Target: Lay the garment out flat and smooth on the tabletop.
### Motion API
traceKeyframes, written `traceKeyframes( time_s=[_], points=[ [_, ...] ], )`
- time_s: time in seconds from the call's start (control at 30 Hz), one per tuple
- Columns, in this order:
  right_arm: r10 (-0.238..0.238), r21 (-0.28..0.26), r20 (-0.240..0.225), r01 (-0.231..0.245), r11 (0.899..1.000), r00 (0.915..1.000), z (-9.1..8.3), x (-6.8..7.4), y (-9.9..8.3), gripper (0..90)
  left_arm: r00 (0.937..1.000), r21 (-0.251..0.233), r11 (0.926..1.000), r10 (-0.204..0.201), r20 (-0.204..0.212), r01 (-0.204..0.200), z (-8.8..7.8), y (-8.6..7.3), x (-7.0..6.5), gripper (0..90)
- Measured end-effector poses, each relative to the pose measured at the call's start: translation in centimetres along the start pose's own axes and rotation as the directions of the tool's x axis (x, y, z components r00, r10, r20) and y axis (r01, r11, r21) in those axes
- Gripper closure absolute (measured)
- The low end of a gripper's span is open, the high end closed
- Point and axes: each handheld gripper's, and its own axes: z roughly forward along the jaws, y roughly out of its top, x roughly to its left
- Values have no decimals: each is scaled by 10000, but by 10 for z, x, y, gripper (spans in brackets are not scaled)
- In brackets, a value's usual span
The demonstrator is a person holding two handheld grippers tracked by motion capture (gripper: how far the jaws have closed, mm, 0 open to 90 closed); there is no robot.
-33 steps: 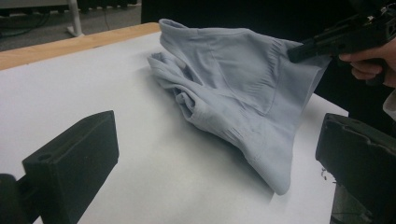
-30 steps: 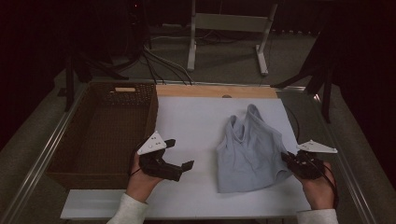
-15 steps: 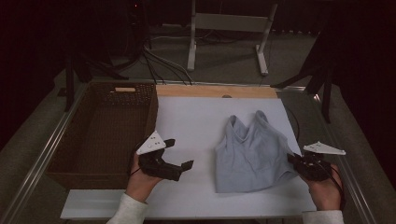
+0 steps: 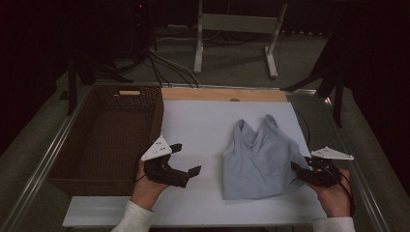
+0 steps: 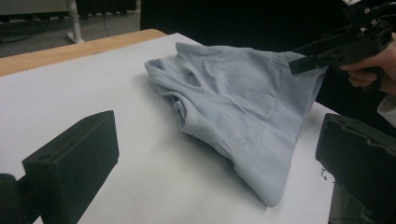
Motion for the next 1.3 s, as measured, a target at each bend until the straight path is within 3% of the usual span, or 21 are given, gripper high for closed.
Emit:
traceKeyframes(
  time_s=[0.2, 0.5, 0.77, 0.9, 1.3],
  points=[
    [-20, -407, 122, 25, 9992, 9999, -2, 1, 4, 275, 10000, -124, 9999, -3, 4, 3, 1, 0, -2, 3],
    [-47, -557, 162, 56, 9984, 9999, 6, 0, 4, 208, 9999, -442, 9990, 94, 49, -92, 10, 0, -9, 3],
    [190, -659, 282, -171, 9977, 9994, 12, -2, 1, 185, 9996, -760, 9967, 275, 16, -273, 29, -3, -15, 4],
    [257, -755, 418, -225, 9969, 9988, 12, -3, -1, 185, 9984, -690, 9962, 524, -234, -539, 43, -5, -19, 20],
    [462, -1006, 283, -432, 9940, 9985, 11, -4, -5, 183, 9987, -574, 9977, 344, -372, -365, 74, -7, -21, 27]
  ],
)
